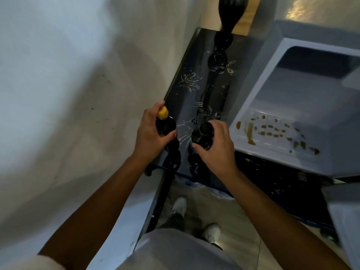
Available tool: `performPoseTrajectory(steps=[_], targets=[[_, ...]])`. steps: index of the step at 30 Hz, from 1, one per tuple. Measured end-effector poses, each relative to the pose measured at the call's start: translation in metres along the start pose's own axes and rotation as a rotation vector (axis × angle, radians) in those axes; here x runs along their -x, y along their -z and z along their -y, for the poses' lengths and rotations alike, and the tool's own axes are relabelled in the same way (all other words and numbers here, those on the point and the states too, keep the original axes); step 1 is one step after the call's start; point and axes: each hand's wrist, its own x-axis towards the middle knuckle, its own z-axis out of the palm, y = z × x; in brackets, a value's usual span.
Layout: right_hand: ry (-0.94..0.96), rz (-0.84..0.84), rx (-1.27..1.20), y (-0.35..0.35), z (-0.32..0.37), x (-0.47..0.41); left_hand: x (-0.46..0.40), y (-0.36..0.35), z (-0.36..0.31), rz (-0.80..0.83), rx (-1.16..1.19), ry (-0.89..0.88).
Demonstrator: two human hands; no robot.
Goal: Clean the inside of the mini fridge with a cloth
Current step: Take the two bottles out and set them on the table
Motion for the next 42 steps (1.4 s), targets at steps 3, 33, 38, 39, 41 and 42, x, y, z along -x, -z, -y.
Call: performPoseTrajectory(steps=[3, 33, 38, 39, 41, 42], targets=[[-0.021, 0.001, 0.017, -0.020, -0.003, -0.022, -0.015, -0.005, 0.016, 0.004, -0.012, 0.004], [-0.085, 0.160, 0.152, -0.039, -0.015, -0.058, -0.031, -0.012, 0.053, 0.120, -0.182, 0.079], [-0.132, 0.162, 0.119, -0.007, -0.011, -0.038, -0.003, -0.001, 0.029, 0.003, -0.151, 0.074], [-0.125, 0.156, 0.114, 0.001, -0.011, -0.029, 0.006, 0.000, 0.023, 0.006, -0.125, 0.081], [-0.103, 0.153, 0.112, 0.017, -0.016, -0.004, 0.029, -0.001, 0.009, 0.056, -0.104, 0.092], [-0.104, 0.170, 0.102, 0.025, -0.020, 0.010, 0.040, -0.003, 0.003, 0.093, -0.102, 0.072]])
